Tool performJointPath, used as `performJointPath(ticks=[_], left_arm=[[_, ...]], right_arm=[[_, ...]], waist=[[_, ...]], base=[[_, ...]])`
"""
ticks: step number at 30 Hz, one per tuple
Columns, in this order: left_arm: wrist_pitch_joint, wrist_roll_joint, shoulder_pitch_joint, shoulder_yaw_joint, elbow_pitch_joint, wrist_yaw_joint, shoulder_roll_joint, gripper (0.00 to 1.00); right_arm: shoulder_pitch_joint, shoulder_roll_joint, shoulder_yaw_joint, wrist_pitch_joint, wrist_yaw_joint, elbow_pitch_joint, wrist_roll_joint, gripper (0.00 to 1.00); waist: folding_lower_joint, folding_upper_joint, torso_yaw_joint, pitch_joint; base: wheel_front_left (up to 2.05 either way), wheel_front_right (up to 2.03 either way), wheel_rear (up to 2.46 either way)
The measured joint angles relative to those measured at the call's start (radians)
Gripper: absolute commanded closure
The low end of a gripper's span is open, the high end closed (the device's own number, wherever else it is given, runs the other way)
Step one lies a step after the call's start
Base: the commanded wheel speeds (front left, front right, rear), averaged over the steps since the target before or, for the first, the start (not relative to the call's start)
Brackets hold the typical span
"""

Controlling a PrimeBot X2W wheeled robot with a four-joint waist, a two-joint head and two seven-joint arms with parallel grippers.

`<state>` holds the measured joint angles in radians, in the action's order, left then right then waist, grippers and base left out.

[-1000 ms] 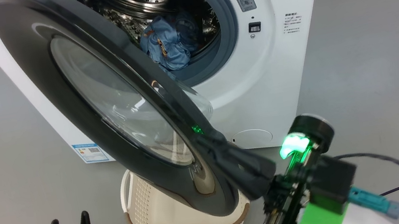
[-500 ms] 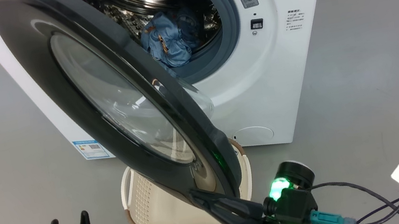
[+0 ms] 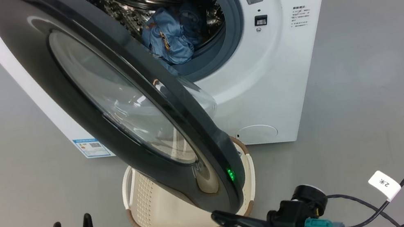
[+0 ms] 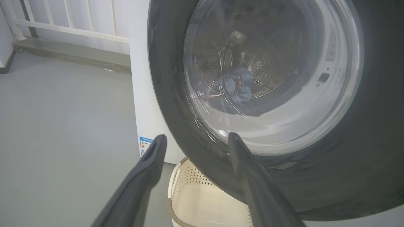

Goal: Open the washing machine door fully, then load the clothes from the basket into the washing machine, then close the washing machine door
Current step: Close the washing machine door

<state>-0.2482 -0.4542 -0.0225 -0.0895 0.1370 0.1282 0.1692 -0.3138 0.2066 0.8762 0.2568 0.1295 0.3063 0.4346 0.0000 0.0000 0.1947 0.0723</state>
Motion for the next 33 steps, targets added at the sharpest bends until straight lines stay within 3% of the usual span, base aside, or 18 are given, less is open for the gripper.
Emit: performJointPath(ticks=[21, 33], left_arm=[[0.000, -0.002, 0.006, -0.011, 0.002, 0.000, 0.001, 0.00], [0.000, -0.004, 0.054, -0.026, -0.009, 0.000, -0.001, 0.00]], right_arm=[[-0.027, -0.031, -0.107, 0.000, 0.000, 0.079, -0.003, 1.00], [-0.077, -0.040, -0.238, 0.000, 0.000, 0.088, -0.021, 1.00]], waist=[[0.0000, 0.0000, -0.002, 0.046], [0.0000, 0.0000, -0.010, 0.112]], base=[[0.00, 0.00, 0.00], [0.00, 0.00, 0.00]])
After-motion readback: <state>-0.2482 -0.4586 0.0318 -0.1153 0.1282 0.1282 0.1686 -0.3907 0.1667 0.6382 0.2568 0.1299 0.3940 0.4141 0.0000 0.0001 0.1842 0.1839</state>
